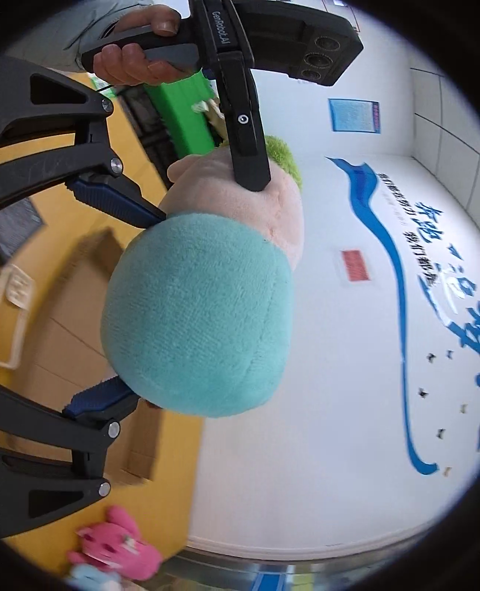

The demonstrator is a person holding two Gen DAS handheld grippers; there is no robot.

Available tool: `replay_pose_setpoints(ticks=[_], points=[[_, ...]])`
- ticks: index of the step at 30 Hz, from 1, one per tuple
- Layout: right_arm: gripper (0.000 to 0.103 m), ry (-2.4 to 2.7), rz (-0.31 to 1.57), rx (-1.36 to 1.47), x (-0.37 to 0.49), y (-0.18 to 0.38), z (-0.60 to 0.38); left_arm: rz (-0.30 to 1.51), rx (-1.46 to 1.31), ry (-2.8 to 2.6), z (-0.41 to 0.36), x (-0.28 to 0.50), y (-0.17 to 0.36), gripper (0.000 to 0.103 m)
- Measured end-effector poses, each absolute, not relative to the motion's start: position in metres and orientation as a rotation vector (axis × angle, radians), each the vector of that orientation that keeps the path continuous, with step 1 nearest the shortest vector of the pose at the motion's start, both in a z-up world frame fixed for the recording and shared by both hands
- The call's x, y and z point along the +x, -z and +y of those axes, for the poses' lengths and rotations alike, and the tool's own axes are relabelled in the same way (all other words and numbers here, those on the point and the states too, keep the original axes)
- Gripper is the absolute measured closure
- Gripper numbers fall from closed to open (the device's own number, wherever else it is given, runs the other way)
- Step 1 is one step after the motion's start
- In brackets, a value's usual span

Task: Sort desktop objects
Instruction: 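Lift the plush toy off the table with both grippers, then carry the plush toy into the cardboard box and open both grippers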

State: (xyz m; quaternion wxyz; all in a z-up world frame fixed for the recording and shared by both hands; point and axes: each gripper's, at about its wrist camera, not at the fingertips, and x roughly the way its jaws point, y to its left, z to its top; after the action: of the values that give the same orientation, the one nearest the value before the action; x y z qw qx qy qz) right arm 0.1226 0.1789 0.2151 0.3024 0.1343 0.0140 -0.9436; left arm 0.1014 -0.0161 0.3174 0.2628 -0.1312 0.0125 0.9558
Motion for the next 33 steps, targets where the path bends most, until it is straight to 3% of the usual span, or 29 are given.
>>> replay_pose_setpoints(ticks=[5, 9, 13, 18, 25, 29, 33], points=[[0.025, 2.523, 0.026, 0.325, 0.051, -0.250, 0.167, 0.040, -0.350, -2.598, -0.021, 0.033, -0.343, 0.047], [0.025, 2.504, -0.020, 0.431, -0.028, -0.235, 0.147, -0.019, -0.489, -2.594, -0.028, -0.045, -0.324, 0.047], [0.025, 2.480, -0.106, 0.616, -0.110, -0.178, 0.133, -0.077, -0.679, -2.578, -0.032, -0.120, -0.272, 0.047], [0.025, 2.423, -0.192, 0.887, -0.186, -0.085, 0.119, -0.208, -0.969, -2.502, -0.057, -0.212, -0.169, 0.047], [0.025, 2.327, -0.215, 1.249, -0.242, 0.026, 0.089, -0.316, -1.318, -2.444, -0.091, -0.267, -0.059, 0.047], [0.025, 2.290, -0.205, 1.331, -0.253, 0.052, 0.075, -0.355, -1.379, -2.447, -0.104, -0.270, -0.040, 0.046], [0.022, 2.230, -0.186, 1.349, -0.269, 0.040, 0.060, -0.386, -1.371, -2.506, -0.121, -0.267, -0.044, 0.036]])
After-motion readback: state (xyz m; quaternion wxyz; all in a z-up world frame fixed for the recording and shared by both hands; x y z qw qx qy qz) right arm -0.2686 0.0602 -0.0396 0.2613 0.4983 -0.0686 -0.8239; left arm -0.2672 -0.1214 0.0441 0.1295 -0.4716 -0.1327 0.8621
